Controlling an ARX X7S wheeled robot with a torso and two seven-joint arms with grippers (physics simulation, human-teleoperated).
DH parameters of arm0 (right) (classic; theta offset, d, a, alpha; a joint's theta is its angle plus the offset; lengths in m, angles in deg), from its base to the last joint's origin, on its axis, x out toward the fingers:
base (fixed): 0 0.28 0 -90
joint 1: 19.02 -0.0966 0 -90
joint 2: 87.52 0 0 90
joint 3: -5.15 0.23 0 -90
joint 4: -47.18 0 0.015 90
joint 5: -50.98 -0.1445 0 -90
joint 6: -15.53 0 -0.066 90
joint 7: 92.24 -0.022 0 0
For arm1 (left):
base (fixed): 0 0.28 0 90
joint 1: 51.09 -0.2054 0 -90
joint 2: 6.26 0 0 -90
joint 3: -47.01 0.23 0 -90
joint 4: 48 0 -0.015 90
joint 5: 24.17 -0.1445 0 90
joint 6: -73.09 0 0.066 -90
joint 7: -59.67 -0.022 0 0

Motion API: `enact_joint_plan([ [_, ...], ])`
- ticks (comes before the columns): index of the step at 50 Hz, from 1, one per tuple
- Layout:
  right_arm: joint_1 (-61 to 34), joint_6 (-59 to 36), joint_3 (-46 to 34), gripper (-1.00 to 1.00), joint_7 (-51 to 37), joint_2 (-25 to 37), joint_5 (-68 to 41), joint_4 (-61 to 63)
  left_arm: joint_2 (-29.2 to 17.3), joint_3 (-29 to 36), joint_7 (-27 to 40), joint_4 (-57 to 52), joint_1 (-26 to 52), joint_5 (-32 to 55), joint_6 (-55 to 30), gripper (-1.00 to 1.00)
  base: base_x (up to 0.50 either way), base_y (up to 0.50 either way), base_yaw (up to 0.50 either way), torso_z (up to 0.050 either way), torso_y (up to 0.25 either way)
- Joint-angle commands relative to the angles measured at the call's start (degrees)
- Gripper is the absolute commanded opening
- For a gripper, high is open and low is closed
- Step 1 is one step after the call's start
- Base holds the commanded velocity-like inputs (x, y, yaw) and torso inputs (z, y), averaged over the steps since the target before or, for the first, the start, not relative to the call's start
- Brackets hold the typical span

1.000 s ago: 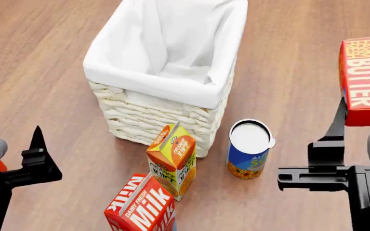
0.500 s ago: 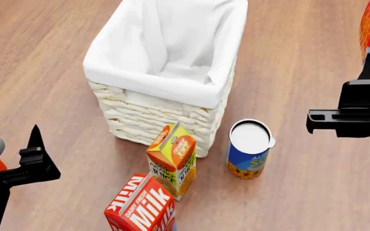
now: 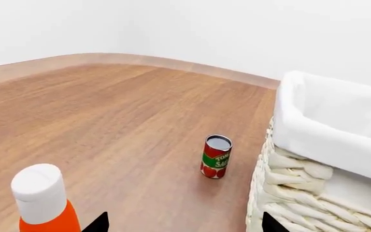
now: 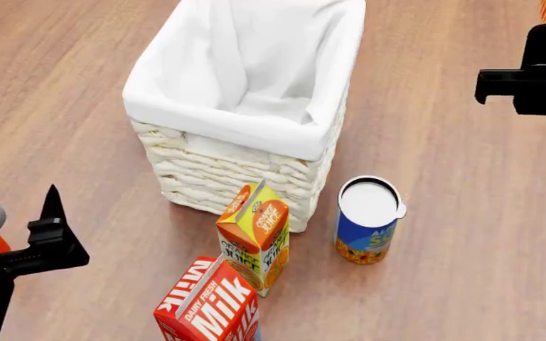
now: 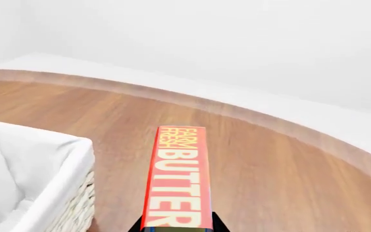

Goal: Pick up the butter and put it in the basket.

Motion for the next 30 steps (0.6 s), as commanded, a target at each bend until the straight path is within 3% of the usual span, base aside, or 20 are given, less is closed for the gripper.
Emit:
enact_joint_plan([
  [1, -11.4, 0.1, -8.8, -1.00, 3.5, -1.3, 6.3, -11.5, -0.1, 0.1, 0.0, 0.2, 0.1, 0.3, 0.1, 1.00, 0.00, 0.00, 0.00, 0.000, 0.010],
  [12, -18.4, 1.8, -15.3, -1.00, 5.8, -4.7, 10.8, -22.8, 0.0, 0.5, 0.5, -0.4, -0.1, 0.4, -0.1, 1.00, 0.00, 0.00, 0.00, 0.001, 0.001],
  [30, -27.9, 8.6, -26.9, -1.00, 17.6, -14.2, 16.0, -44.6, 0.3, 0.8, 1.0, 0.3, 0.3, 0.1, 0.5, 1.00, 0.00, 0.00, 0.00, 0.000, 0.002],
])
